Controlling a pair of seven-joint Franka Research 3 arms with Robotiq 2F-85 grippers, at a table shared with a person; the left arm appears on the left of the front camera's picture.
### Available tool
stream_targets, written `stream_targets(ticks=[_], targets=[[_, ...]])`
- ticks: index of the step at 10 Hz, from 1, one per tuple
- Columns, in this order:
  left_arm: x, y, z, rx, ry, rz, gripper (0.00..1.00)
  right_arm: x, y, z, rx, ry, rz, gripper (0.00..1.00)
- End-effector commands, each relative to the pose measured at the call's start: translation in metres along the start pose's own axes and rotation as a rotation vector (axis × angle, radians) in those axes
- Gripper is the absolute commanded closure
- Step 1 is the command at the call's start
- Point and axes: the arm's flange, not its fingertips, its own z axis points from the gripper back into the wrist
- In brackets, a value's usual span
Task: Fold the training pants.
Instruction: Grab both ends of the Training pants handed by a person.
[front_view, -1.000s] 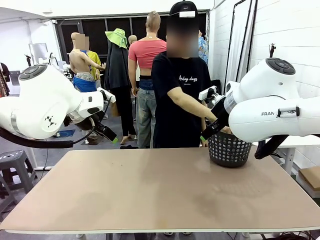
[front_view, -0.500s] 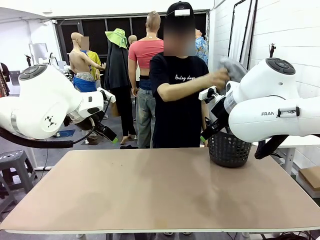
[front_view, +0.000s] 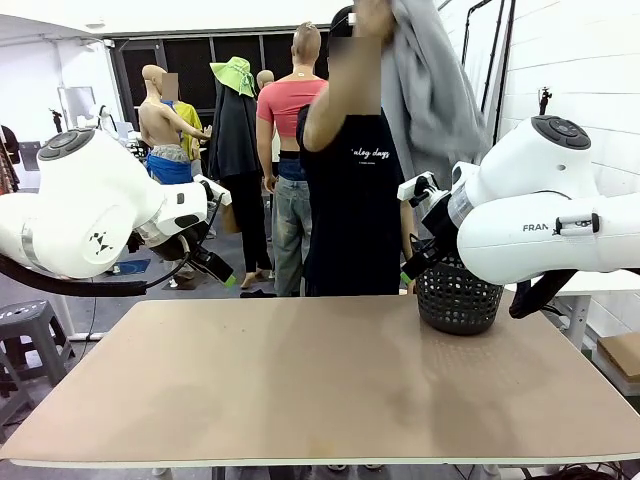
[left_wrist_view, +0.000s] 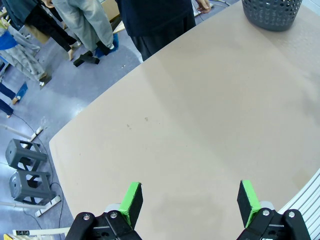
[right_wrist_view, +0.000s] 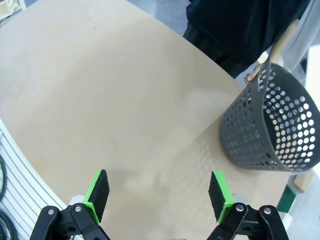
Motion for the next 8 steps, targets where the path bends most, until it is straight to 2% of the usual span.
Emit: stream_targets(ticks=[1, 8], targets=[[0.0003, -0.0001, 0.0005, 0.001, -0.002, 0.000, 0.00, 0.0000, 0.0002, -0.0001, 0.008, -0.002, -0.005, 0.00], [0.0003, -0.0001, 0.0005, 0.001, -0.002, 0.000, 0.00, 0.0000, 0.0002, -0.0001, 0.008, -0.002, -0.005, 0.00]])
